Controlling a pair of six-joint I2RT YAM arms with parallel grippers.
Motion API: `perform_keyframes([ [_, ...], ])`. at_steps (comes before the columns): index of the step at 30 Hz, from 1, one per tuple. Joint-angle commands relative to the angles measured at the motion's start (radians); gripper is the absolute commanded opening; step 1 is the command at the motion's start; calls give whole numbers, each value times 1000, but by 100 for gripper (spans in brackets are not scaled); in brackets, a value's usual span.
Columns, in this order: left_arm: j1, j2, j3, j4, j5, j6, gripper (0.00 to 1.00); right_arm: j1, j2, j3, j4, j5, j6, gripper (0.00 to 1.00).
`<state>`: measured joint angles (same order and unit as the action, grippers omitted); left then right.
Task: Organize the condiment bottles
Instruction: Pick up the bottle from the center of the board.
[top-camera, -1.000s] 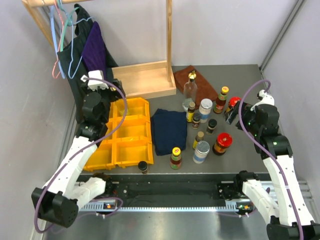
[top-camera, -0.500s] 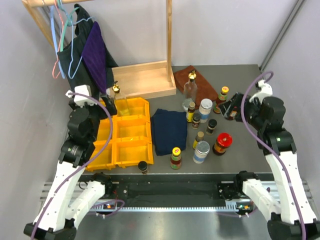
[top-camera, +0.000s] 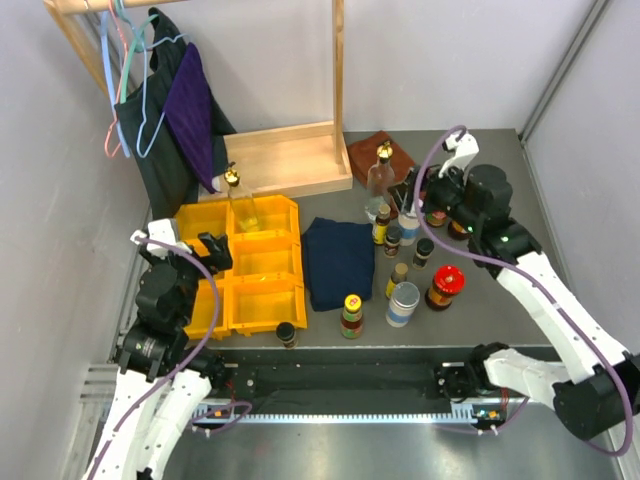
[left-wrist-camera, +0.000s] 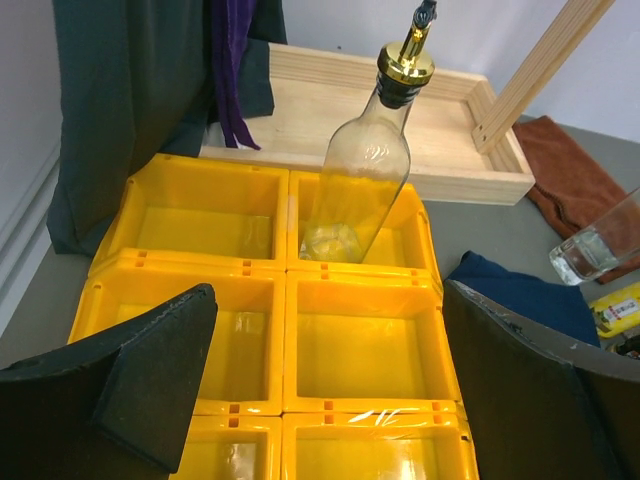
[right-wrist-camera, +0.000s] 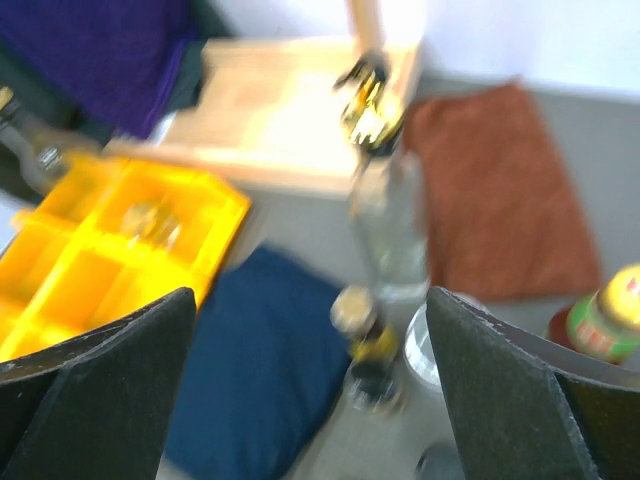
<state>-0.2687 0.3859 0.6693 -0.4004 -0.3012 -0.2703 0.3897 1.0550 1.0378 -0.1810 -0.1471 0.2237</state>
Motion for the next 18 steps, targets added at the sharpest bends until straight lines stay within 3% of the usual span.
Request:
perform_keyframes([
  [1, 3, -50, -25, 77, -12, -20, 99, 9, 72, -45, 345, 126, -75, 96],
  [10, 3, -62, -40, 89, -35, -18, 99, 11, 359, 100, 436, 104, -126, 87],
  [18, 3, -65, -50, 103, -36, -9, 99, 9, 477, 143, 491, 116, -121, 85],
])
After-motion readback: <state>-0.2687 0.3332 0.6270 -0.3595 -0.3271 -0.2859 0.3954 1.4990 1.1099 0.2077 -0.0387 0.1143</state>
